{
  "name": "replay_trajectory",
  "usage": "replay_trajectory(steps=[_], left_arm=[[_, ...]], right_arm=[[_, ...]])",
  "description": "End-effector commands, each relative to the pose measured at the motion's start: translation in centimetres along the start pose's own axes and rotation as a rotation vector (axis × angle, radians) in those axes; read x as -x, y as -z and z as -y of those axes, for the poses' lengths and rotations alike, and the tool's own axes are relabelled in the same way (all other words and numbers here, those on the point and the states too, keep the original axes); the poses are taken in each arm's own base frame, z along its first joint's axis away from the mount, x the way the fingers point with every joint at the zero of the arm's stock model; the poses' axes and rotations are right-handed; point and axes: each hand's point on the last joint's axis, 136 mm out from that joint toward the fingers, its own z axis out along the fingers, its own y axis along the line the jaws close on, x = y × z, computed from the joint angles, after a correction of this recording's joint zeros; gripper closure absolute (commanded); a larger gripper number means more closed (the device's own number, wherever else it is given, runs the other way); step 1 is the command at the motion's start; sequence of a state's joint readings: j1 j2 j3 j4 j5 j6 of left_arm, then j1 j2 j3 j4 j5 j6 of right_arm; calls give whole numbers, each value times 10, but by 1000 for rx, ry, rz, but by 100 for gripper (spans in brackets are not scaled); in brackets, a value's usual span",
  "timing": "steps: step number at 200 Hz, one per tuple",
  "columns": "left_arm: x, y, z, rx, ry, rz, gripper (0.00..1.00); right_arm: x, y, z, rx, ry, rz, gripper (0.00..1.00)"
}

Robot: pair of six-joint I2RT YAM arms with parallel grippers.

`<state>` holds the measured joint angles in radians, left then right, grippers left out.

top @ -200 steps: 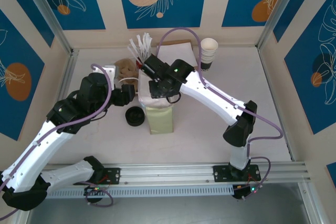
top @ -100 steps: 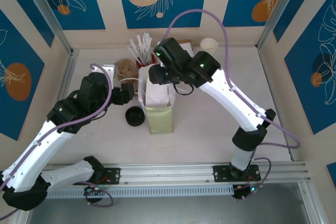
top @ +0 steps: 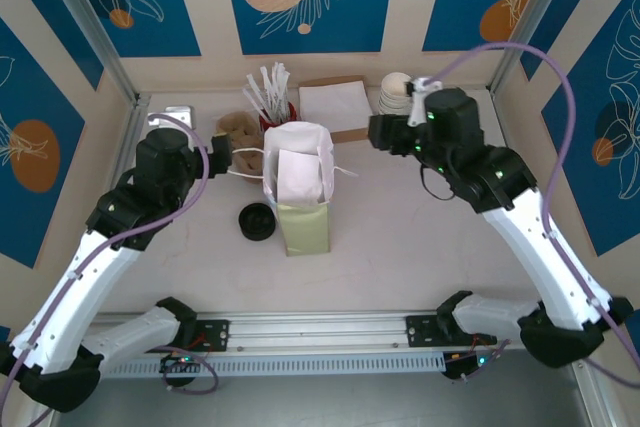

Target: Pack the takeout coffee

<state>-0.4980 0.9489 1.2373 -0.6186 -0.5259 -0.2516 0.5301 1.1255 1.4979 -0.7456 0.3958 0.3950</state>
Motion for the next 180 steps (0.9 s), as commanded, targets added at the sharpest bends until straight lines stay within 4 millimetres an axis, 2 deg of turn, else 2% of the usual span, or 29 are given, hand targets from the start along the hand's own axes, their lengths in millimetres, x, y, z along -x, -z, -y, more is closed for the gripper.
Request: replay_trajectory(steps=[1,12,27,53,82,106,132,151,180], left_arm=[[8,-5,-28,109,-29,82,0],[0,-10,-40,153,-20,97,0],[-14,-16,-61,226,27,112,0],[-48,-31,-90,307,91,128,0],[-87,-69,-88,277,-18,132,0],[-120,-95,-100,326,-11,67,0],[-151,-123,-99,280,-34,33,0],[-174,-137,-103,257,3,-10,0],[-188,-150,-106,224,29,-4,0]], right_arm=[[4,-4,25,-3,-46,72,23],[-3,-5,53,-103,-86,94,11],[-16,-12,81,-176,-96,118,0],[-45,-32,120,-250,-125,133,1],[-82,-68,155,-315,-80,122,1],[-115,-98,194,-498,3,65,1],[-135,-128,207,-493,40,112,1],[-159,-150,210,-438,83,76,1],[-172,-171,218,-447,151,62,0]])
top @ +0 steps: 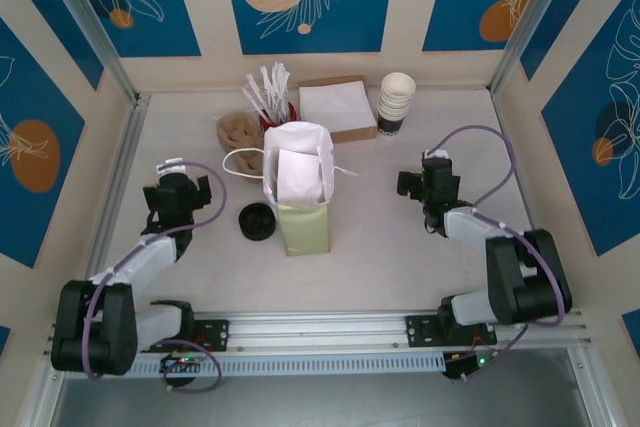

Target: Pack the takeout coffee

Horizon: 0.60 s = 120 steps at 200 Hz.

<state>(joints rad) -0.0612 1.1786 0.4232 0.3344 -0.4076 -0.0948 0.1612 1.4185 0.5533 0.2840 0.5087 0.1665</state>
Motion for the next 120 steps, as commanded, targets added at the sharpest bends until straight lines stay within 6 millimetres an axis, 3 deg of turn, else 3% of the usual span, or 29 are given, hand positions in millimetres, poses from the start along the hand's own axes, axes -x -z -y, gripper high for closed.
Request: replay_trajectory(steps=[1,38,64,98,120], left_arm=[[19,-7,7,-72,57,107,0],[11,-21,21,-121,3,86,0],[7,-29,27,-139,12,80,0],[4,-30,39,-209,16,124,0],[3,-28,46,-240,-7,141,0]], right_arm=[[43,-6,-5,12,36,203,1],[39,-9,-15,103,58,214,0],[37,-7,-11,136,22,234,1],[27,-5,-7,268,-49,254,1],[25,-4,-17,322,-10,258,1]])
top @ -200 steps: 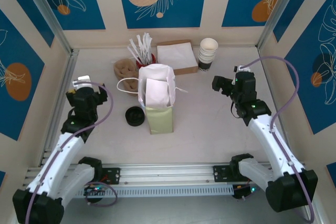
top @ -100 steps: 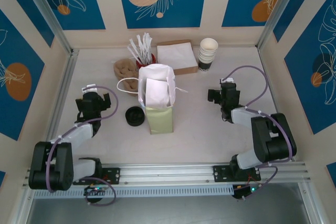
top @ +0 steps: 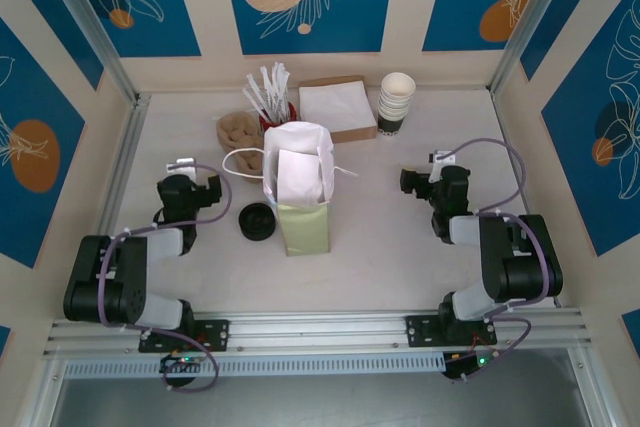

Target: Pack the takeout coffee

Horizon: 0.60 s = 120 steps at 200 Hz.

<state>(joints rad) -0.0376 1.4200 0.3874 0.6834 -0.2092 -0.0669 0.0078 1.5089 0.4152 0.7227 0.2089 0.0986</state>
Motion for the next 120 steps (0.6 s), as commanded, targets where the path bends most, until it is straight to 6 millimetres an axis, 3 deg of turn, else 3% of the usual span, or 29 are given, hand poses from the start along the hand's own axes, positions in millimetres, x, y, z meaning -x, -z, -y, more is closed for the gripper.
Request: replay_trajectory(steps=[1,35,120], left_arm=[[14,1,10,-63,-16,86,0],[0,-9,28,-138,-68,69,0],[1,-11,44,-193,-121,48,0]], right_arm=[[16,1,-24,136,19,73,1],[14,1,-23,136,17,67,1],[15,1,-23,151,8,62,1]])
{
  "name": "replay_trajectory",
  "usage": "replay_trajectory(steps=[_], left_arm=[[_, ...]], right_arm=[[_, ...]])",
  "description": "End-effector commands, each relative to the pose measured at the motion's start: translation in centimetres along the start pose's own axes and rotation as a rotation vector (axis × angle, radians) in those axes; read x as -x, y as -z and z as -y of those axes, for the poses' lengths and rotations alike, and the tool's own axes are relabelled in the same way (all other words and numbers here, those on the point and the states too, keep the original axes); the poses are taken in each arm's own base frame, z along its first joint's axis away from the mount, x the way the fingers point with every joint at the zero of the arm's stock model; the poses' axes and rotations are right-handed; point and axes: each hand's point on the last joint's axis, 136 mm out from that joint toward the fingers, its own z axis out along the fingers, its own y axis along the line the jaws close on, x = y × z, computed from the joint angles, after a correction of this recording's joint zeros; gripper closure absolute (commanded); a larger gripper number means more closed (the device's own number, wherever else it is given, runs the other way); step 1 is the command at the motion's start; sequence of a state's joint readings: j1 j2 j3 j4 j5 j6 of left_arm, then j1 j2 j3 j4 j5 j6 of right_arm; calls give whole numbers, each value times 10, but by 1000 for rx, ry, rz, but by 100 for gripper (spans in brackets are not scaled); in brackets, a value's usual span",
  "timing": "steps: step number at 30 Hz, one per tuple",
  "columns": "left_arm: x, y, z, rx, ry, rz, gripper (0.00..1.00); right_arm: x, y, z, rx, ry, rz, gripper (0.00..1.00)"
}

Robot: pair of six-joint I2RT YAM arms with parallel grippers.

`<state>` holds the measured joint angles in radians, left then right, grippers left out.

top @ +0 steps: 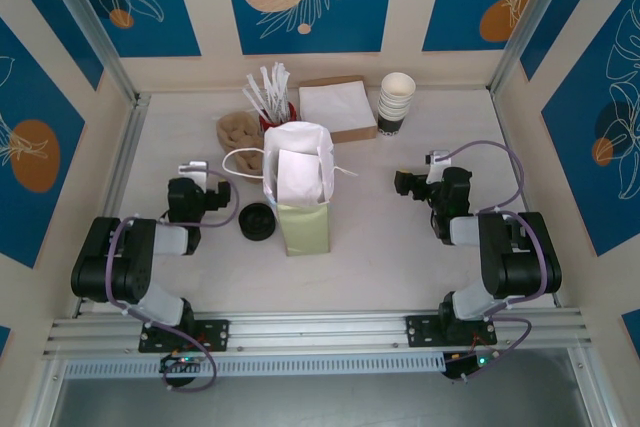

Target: Pack the takeout coffee

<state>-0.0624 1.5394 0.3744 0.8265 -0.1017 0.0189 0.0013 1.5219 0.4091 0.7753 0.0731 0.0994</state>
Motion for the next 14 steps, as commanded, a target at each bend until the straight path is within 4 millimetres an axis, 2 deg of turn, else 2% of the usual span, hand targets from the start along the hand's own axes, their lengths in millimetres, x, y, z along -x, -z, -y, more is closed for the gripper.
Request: replay_trajectory(steps=[1,14], left_arm=[[16,-2,12,-60,-29,37,0],[16,-3,12,-63,-26,35,0]], right_arm=[[11,0,-2,19,9,38,1],[11,0,-2,19,10,38,1]])
